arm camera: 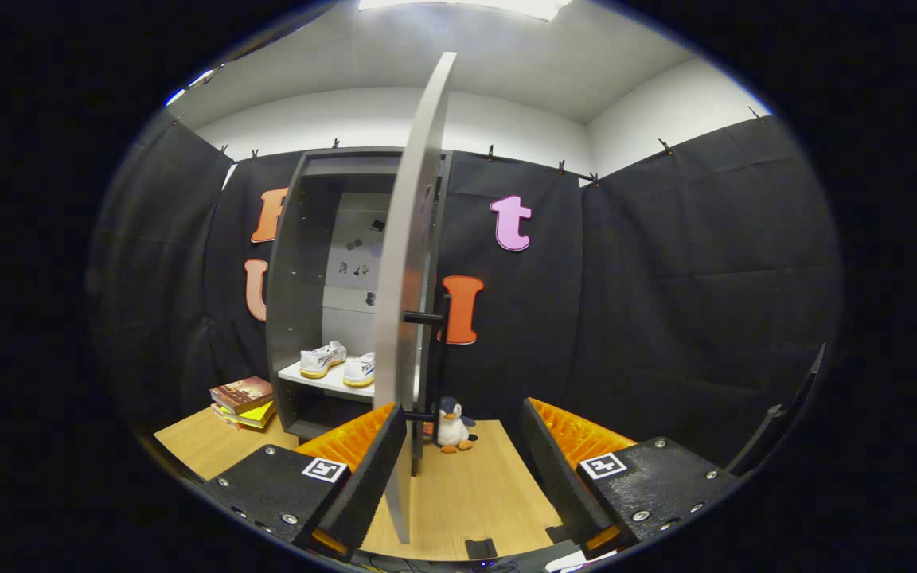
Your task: Open the shoe cabinet door, grab the shoes and put them into the shoe cabinet, then close the shoe cabinet door.
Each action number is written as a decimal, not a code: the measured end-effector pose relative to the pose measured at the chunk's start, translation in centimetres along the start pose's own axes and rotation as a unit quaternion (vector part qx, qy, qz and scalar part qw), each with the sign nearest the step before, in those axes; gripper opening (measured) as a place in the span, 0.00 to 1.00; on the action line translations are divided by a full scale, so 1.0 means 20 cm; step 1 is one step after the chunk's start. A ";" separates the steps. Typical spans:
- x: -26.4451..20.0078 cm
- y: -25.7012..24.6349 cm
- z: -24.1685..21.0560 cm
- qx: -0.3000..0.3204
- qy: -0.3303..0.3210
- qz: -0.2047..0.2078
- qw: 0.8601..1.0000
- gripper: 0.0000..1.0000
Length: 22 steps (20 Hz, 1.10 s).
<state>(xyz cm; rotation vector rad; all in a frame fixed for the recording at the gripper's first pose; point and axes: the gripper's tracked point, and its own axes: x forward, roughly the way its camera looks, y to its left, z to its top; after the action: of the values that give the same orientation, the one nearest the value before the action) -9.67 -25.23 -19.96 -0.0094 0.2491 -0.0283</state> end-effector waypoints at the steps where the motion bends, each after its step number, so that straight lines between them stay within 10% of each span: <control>1: 0.05 -0.04 -0.02 0.000 -0.001 0.000 1.000 0.91; 22: 0.19 0.46 0.01 0.000 0.014 0.128 0.992 0.71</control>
<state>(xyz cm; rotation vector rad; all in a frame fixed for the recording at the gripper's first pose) -5.77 -16.07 -20.77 0.0239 0.2770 0.2274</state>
